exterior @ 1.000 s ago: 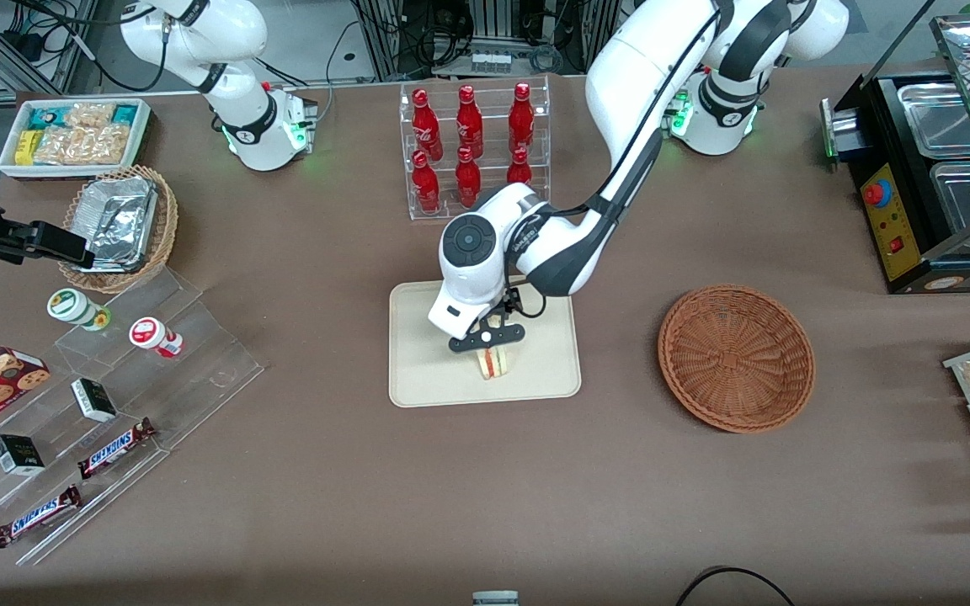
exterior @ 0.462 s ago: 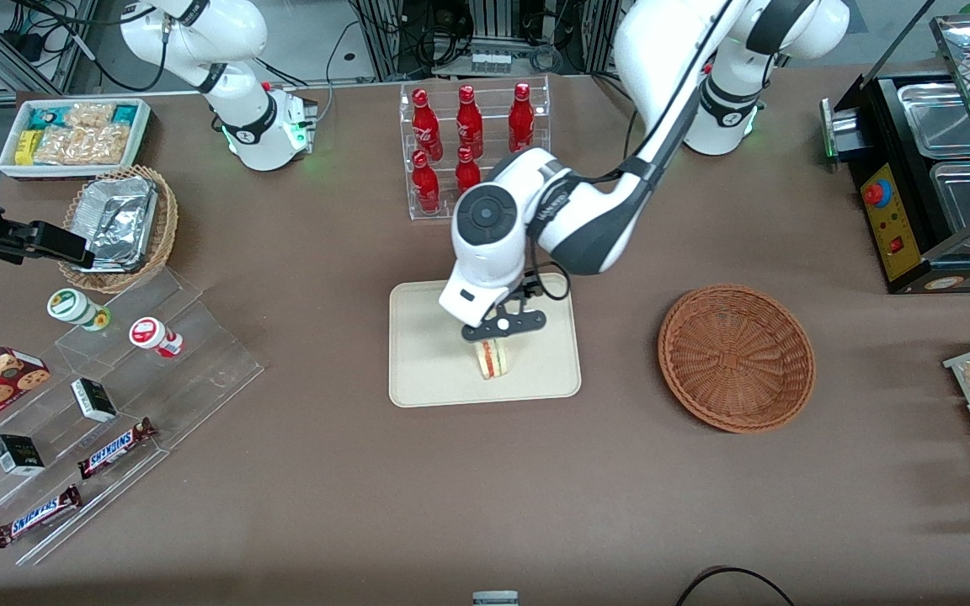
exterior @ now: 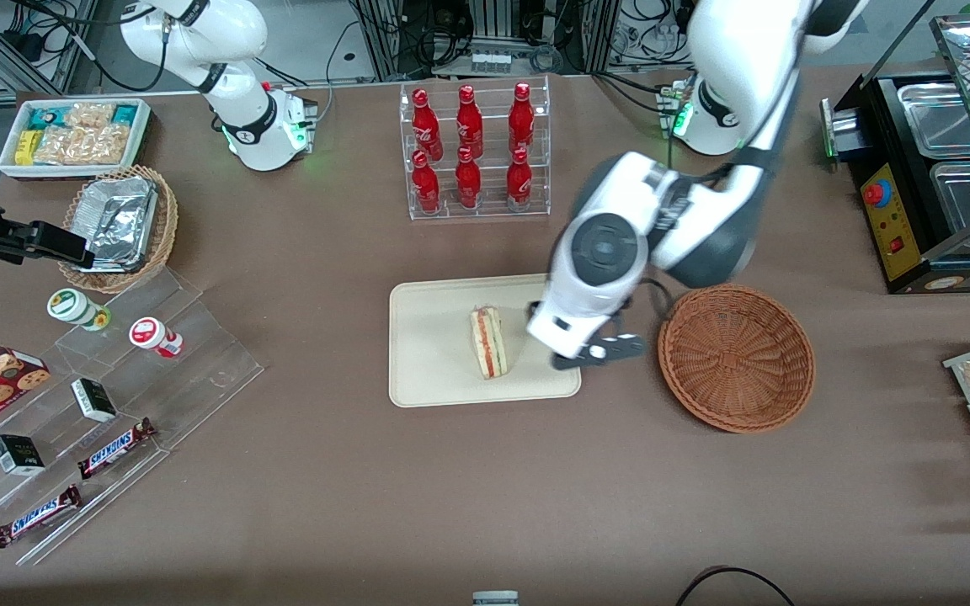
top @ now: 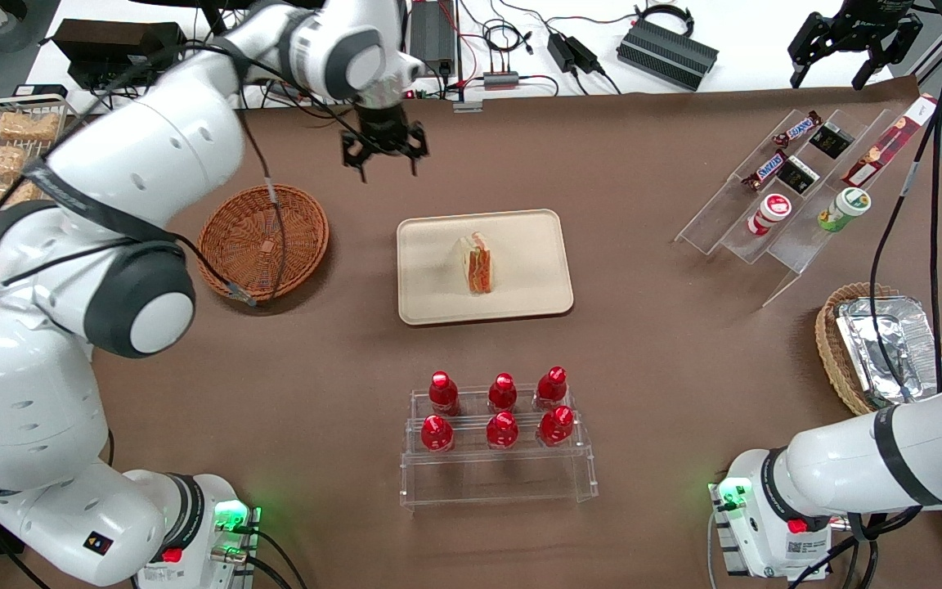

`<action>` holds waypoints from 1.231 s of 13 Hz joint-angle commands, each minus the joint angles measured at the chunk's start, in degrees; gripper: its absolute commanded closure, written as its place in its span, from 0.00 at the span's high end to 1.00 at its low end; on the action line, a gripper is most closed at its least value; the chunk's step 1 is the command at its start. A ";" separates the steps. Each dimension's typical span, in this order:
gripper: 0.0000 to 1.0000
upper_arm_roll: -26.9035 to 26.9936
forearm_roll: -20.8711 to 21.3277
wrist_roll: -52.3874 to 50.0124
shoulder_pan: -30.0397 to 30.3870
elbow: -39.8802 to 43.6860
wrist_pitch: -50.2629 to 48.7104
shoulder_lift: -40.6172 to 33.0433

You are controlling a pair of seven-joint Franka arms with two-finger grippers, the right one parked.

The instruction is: Place sandwich from basket to tray

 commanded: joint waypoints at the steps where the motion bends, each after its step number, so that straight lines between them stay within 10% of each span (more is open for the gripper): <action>1: 1.00 -0.09 -0.60 7.06 3.28 -5.66 -1.02 -4.84; 16: 1.00 -2.10 -0.51 37.59 27.45 -21.51 -9.98 -28.57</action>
